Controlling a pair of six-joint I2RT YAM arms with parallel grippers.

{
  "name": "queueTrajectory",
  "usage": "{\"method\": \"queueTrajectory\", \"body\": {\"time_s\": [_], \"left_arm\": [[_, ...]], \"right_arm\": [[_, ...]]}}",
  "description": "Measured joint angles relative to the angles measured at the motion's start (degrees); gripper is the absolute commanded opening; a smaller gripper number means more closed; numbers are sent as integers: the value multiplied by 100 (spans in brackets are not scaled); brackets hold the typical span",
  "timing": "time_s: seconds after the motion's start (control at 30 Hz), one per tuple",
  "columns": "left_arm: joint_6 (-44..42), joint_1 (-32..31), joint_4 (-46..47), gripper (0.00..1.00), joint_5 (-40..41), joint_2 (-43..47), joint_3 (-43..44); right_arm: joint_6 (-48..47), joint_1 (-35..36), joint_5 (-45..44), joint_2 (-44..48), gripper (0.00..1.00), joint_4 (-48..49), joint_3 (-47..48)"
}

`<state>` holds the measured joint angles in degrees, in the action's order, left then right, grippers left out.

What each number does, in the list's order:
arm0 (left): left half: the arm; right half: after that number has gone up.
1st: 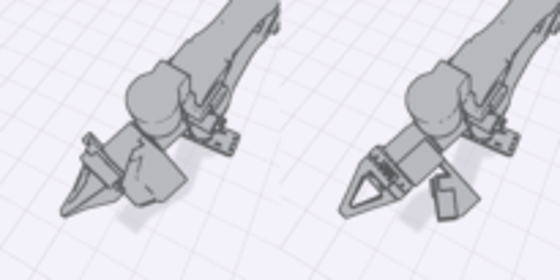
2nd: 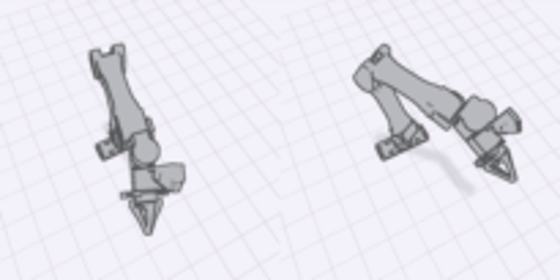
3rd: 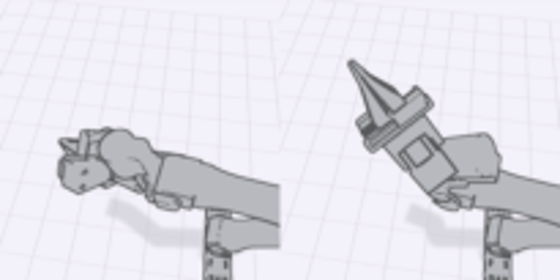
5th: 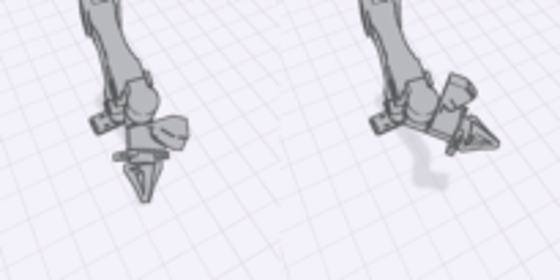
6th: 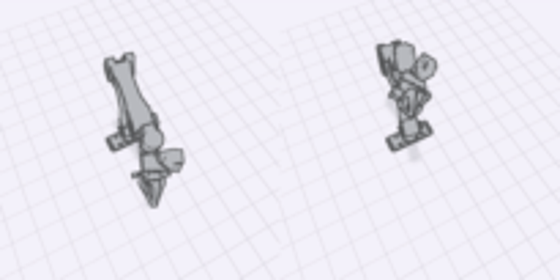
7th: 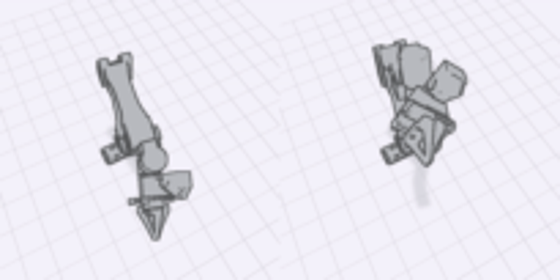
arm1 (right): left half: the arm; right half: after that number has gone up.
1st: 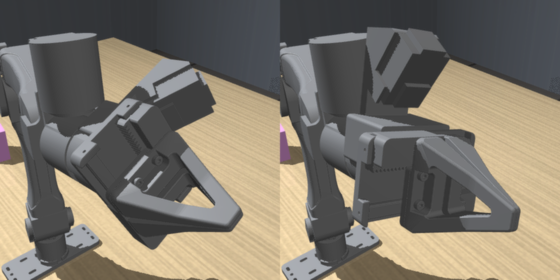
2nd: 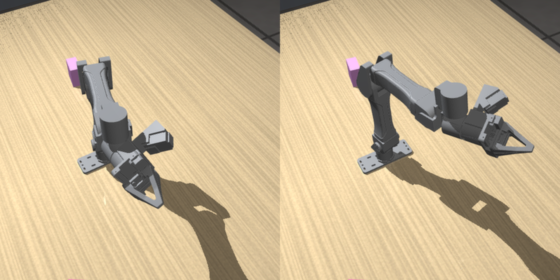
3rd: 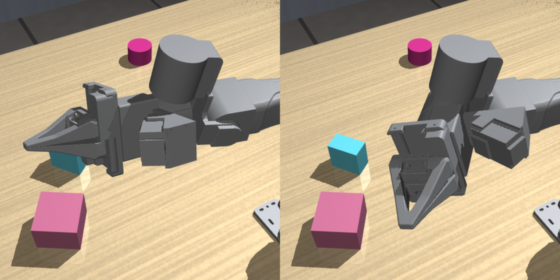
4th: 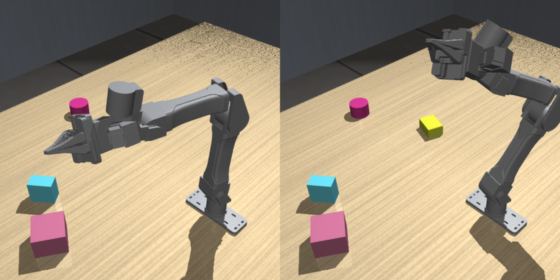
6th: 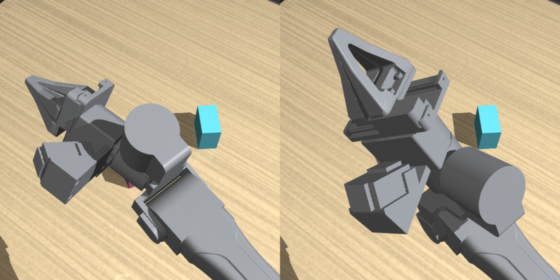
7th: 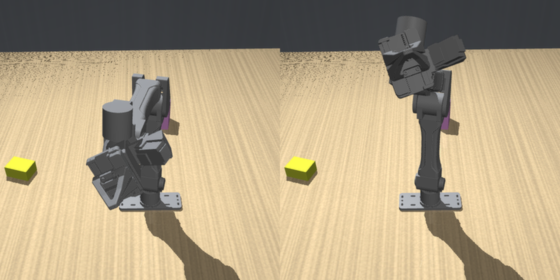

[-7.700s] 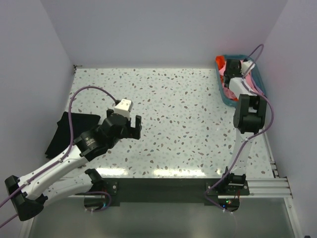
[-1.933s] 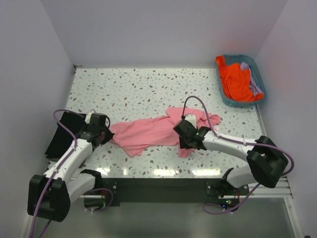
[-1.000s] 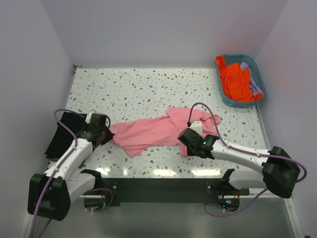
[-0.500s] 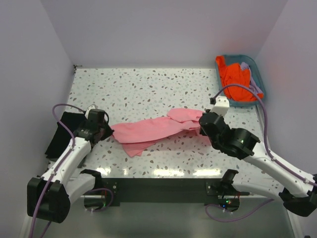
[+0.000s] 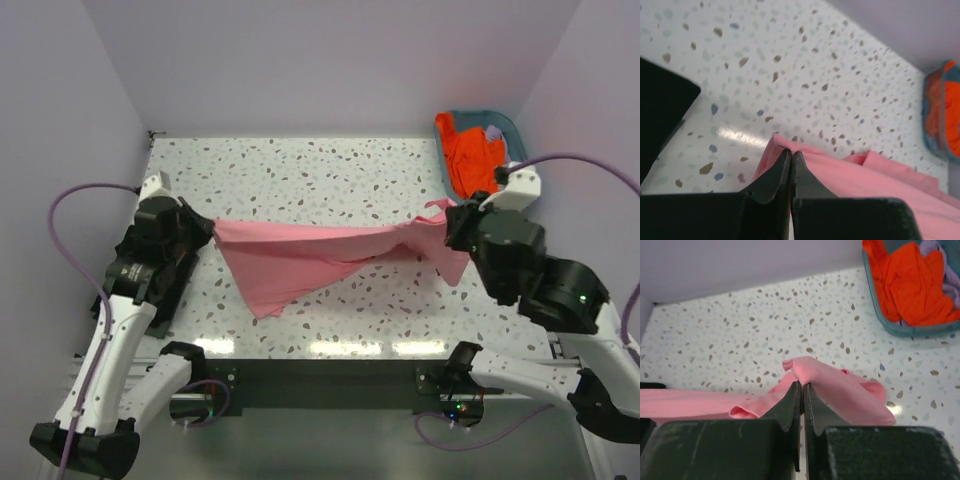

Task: Fold and stack the t-shirts
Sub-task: Flatten the tshirt out

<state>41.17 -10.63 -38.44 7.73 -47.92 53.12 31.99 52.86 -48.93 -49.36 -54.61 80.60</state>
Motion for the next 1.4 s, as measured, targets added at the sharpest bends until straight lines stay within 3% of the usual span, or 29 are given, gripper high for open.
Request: {"method": "queueTrajectory", "body": {"time_s": [0.3,0.53,0.63,0.8,0.93,1.07,1.23,1.33,1.4], "left_arm": [[-247,0,-181,0,-105,376,2555],[-271,0,-90,0,-81,129,3064],[-227,2,195,0,-68,-426,3038],[-181,37,1165,0,-83,-1967,3038],[-173,254,2011,0,-284,-3292,3204],[-2,651,2562,0,-804,-4564,4157],[166,968,3018,0,-1338,-5838,6365],[236,1132,3272,0,-1609,-5967,7069],[280,1276,3495,0,-1742,-5783,7084]], "right_arm": [[-1010,0,334,-66,0,297,2347],[-1840,-2,514,-820,0,833,3206],[-2225,-157,581,-1648,0,1276,3351],[-2192,-1692,2164,-3462,0,1718,3899],[-2164,-2413,3049,-4946,0,2039,4474],[-2159,-2712,3523,-6273,0,2129,5818],[-2227,-2870,3698,-6564,0,2756,6487],[-2341,-2918,3657,-6319,0,3150,6454],[-2413,-2931,3637,-5978,0,3359,6153]]}}
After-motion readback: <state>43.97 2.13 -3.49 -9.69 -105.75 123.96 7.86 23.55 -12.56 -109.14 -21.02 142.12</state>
